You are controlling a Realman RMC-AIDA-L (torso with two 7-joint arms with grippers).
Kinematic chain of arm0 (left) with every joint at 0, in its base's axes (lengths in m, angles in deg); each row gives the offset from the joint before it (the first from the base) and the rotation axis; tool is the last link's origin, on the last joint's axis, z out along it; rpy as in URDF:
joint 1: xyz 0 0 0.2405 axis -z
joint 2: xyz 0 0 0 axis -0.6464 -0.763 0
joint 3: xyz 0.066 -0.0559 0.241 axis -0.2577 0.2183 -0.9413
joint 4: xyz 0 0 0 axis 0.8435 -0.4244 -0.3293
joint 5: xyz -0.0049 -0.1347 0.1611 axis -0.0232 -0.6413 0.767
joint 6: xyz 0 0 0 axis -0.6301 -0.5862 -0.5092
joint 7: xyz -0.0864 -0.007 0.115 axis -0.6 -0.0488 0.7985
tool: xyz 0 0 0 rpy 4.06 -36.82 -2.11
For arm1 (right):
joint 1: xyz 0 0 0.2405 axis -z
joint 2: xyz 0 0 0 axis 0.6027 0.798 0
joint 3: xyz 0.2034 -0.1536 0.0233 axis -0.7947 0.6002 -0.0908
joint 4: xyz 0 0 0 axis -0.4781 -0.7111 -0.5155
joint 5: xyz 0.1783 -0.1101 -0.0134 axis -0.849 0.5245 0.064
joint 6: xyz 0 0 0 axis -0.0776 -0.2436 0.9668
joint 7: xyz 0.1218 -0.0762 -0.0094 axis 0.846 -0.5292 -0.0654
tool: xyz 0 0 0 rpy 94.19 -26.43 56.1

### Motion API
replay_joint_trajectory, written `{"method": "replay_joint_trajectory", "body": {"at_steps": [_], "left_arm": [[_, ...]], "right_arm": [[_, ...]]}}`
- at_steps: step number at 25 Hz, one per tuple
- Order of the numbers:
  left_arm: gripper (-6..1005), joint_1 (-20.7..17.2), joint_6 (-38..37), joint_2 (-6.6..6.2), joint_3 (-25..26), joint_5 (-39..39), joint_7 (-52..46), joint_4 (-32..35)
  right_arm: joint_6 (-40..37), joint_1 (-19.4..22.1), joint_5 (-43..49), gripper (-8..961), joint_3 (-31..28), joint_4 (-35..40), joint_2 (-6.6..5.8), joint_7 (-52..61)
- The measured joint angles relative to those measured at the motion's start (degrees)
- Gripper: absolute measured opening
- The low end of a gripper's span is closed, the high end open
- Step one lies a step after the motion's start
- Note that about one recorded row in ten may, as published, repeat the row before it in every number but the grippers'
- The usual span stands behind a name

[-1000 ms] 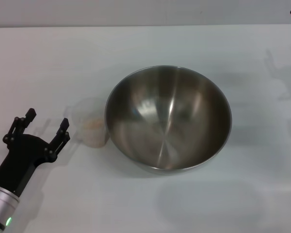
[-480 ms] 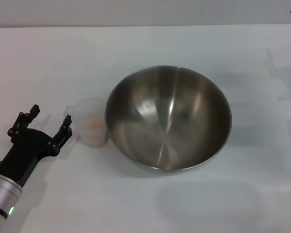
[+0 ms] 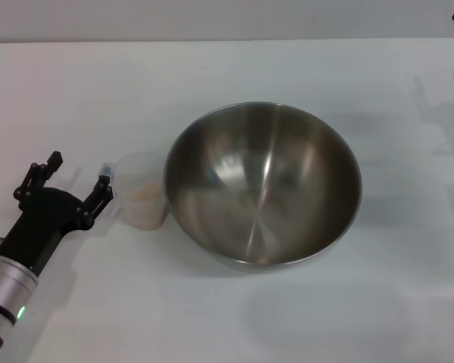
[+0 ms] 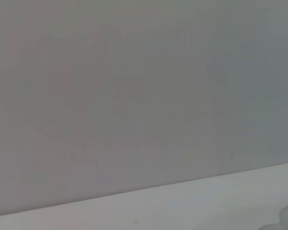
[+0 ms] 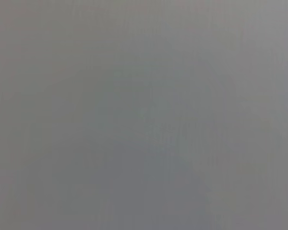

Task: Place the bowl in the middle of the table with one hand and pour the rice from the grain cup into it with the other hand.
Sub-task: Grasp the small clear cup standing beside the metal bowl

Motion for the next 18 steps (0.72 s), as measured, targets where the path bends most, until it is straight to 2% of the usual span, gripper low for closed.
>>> {"method": "replay_joint_trajectory", "body": {"at_steps": [15,17,18], "left_arm": [[799,0.6,1.5,0.12,1.1,-0.1,0.0,-0.6],[630,0.6,1.6,0.19,1.1,0.1,0.0,-0.7],[598,0.6,1.6,0.2,1.0,0.1,0.0,-0.7]], "right_arm": [[0.2,-0.2,-0.1,685,0.0,0.0,0.0,0.0],[0.2,-0.3,-0.1,685,0.0,0.0,0.01,0.0],[0.2,-0.3,-0.1,685,0.0,0.0,0.0,0.0]]}}
